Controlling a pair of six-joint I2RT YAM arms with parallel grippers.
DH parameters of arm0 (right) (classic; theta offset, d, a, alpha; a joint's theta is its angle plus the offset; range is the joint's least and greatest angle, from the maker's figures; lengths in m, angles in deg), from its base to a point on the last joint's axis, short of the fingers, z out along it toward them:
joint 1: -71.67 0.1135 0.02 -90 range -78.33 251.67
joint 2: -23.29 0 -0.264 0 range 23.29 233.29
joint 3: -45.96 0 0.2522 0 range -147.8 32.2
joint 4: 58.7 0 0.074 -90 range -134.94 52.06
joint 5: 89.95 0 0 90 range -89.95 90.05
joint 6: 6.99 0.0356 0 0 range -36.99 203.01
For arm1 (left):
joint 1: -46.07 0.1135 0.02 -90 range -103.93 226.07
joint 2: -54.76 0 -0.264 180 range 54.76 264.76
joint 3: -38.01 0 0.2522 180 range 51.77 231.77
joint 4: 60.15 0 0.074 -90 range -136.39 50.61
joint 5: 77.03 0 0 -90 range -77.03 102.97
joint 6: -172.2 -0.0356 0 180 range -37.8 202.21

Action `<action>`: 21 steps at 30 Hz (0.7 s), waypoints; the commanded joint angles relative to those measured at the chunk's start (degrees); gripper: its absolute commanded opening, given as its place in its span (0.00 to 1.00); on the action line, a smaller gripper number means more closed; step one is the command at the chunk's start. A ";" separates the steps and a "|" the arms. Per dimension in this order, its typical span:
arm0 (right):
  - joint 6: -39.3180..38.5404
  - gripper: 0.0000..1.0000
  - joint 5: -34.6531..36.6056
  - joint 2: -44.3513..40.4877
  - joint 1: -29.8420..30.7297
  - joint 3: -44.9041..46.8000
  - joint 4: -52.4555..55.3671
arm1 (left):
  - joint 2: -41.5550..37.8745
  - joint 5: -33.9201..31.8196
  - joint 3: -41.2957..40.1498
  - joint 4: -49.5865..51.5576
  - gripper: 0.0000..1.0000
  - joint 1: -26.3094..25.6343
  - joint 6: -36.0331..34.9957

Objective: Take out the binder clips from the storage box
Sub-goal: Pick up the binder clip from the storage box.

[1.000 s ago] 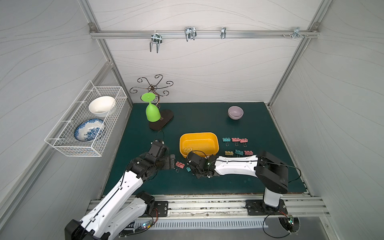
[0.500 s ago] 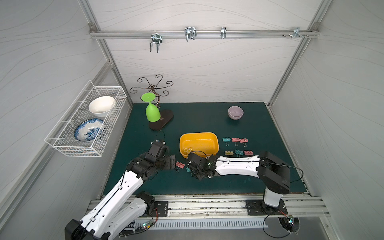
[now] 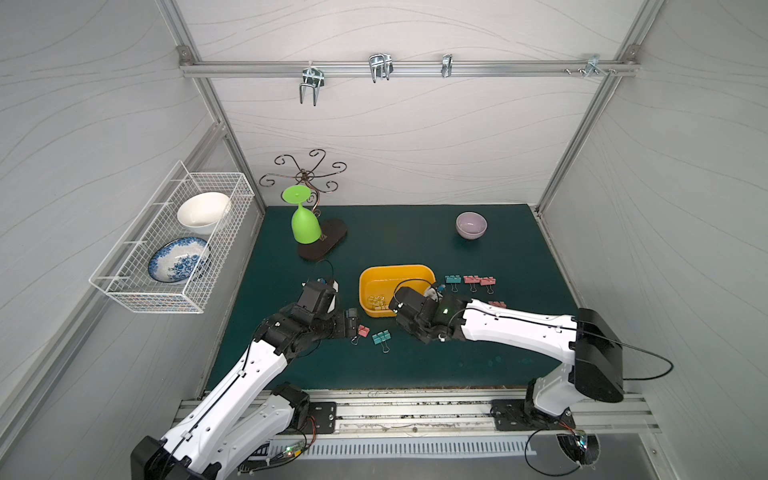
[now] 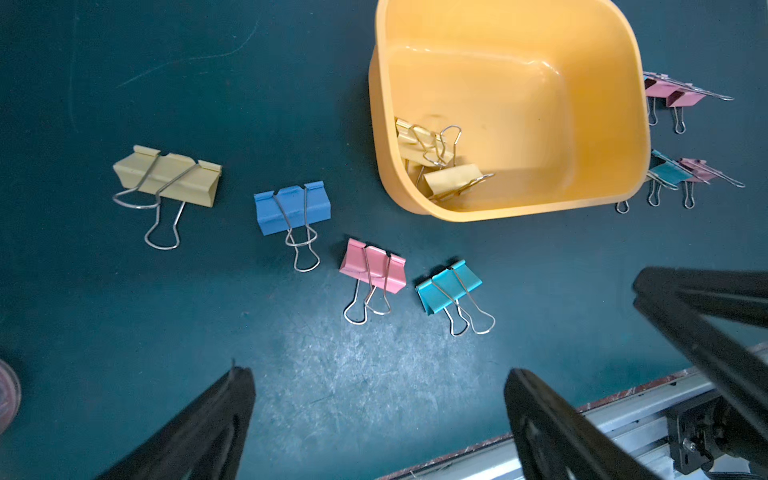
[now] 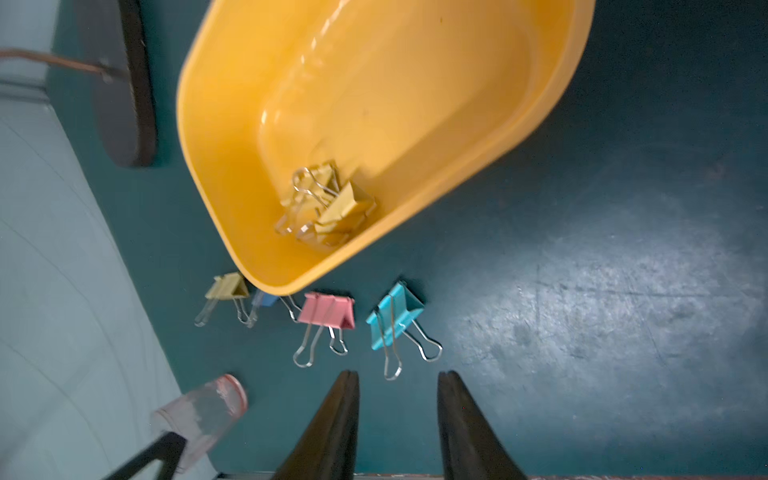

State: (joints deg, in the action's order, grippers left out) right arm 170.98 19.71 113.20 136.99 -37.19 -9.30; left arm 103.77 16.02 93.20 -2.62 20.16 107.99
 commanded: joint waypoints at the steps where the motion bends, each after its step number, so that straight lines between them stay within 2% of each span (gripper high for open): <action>1: -10.65 0.21 -0.93 -1.82 -4.30 -1.30 5.27 | 0.72 0.31 2.85 -3.36 0.98 0.25 -0.06; 5: -23.88 0.23 -13.99 -2.22 -10.73 3.13 -10.28 | 1.56 -0.34 3.35 -4.19 0.98 0.25 0.06; 6: -25.70 0.23 -15.72 -1.61 -11.69 2.57 -10.94 | 1.72 -0.13 3.32 -4.56 0.99 0.25 -0.07; 12: -37.90 0.24 -19.58 7.92 -12.76 -10.67 -0.77 | 3.48 0.80 2.97 -5.27 0.98 0.25 -0.37; 18: -47.46 0.28 -26.39 16.22 -12.50 -17.73 2.11 | 4.99 -0.25 3.81 -3.97 0.98 0.25 -1.17; 21: -50.48 0.30 -28.76 17.98 -12.70 -18.26 1.09 | 4.45 -1.32 3.62 -3.76 0.98 0.25 -1.14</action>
State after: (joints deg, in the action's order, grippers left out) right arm 127.04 -4.53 129.79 124.21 -54.15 -11.11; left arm 108.69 16.13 94.06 -5.90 20.16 107.81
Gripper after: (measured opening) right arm 0.297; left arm 0.984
